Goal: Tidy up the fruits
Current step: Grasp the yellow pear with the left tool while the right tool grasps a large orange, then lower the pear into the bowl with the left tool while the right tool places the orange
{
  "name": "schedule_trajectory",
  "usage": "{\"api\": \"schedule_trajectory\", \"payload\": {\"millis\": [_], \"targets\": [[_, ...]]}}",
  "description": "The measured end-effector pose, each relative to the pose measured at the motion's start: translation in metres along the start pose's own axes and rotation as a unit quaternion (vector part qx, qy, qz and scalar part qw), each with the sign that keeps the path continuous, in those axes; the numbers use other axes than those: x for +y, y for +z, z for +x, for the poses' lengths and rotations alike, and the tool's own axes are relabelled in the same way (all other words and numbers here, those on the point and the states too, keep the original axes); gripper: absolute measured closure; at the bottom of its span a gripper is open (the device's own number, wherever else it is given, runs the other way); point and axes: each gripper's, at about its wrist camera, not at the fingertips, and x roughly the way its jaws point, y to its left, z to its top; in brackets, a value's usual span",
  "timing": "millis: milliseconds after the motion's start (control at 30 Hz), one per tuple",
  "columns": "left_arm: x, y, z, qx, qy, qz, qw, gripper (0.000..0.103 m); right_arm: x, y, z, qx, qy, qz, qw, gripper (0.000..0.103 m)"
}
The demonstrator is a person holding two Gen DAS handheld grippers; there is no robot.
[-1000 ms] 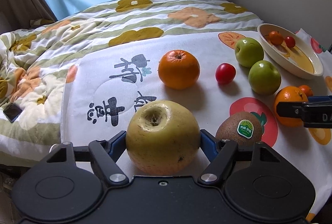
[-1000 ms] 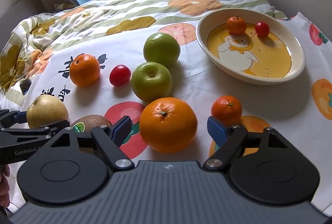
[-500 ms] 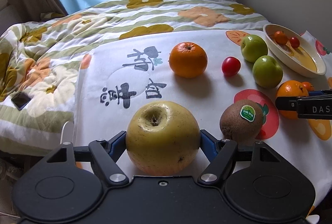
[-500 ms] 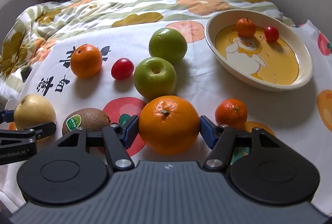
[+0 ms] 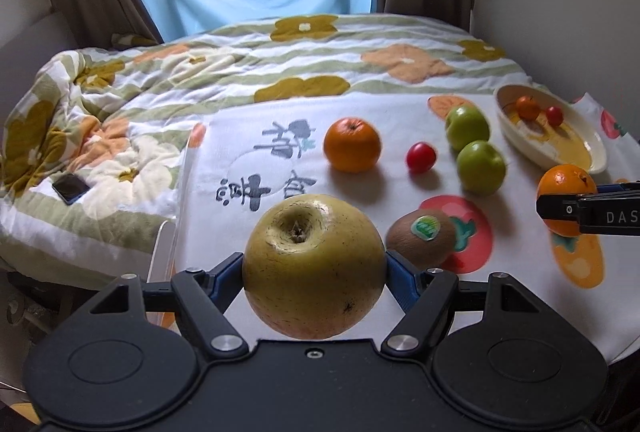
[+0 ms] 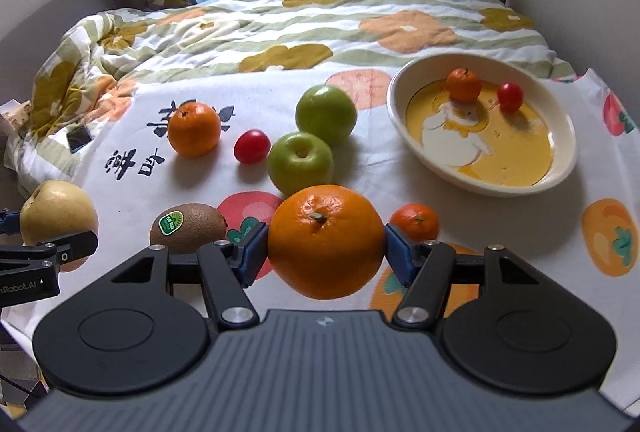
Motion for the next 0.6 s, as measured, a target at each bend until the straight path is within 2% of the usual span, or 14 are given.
{"api": "schedule_trajectory", "payload": {"millis": [300, 600], "targets": [[-0.050, 0.015, -0.038, -0.028, -0.001, -0.004, 0.9996, 0.025, -0.044, 0.003, -0.037, -0.007, 0.005, -0.004, 1.000, 0.026], [-0.123, 0.028, -0.058, -0.050, -0.006, -0.010, 0.9987, 0.025, -0.114, 0.009, -0.068, -0.013, 0.001, -0.009, 1.000, 0.026]]}}
